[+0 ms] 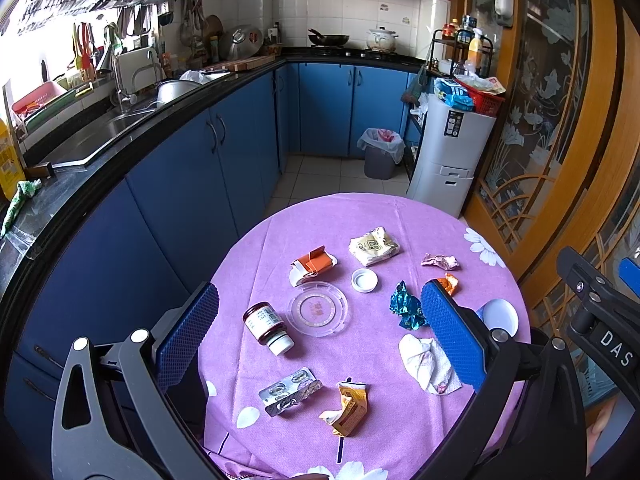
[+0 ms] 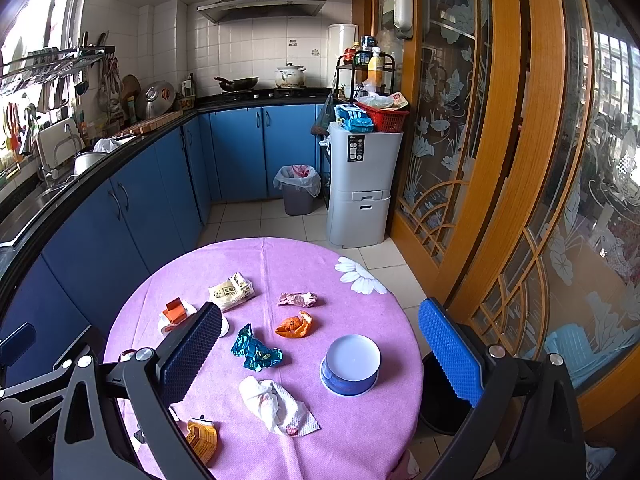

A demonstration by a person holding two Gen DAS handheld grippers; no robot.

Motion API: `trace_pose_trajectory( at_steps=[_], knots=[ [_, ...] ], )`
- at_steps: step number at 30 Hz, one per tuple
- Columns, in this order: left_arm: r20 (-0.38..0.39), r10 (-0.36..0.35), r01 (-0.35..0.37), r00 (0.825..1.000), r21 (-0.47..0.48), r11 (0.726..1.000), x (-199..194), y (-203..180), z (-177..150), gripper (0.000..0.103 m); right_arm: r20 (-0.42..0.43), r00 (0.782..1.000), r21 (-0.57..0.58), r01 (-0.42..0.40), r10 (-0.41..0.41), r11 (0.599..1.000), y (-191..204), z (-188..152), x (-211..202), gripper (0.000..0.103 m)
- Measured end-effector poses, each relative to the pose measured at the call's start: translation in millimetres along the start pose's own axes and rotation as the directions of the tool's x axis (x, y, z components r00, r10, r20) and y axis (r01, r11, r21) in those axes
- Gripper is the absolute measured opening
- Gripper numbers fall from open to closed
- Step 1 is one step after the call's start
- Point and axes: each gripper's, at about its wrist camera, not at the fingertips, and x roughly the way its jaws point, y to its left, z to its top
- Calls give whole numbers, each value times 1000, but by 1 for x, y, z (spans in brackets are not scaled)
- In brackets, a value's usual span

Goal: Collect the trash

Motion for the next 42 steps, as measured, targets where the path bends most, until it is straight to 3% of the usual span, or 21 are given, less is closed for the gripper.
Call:
trace_pose_trajectory(
  at_steps=[42],
  knots=[
    [-3,-4,4,1000,0,1000,3,-3,-5,100,-4,1000,1,-1,1,1000,-2,3,-2,96]
  ],
)
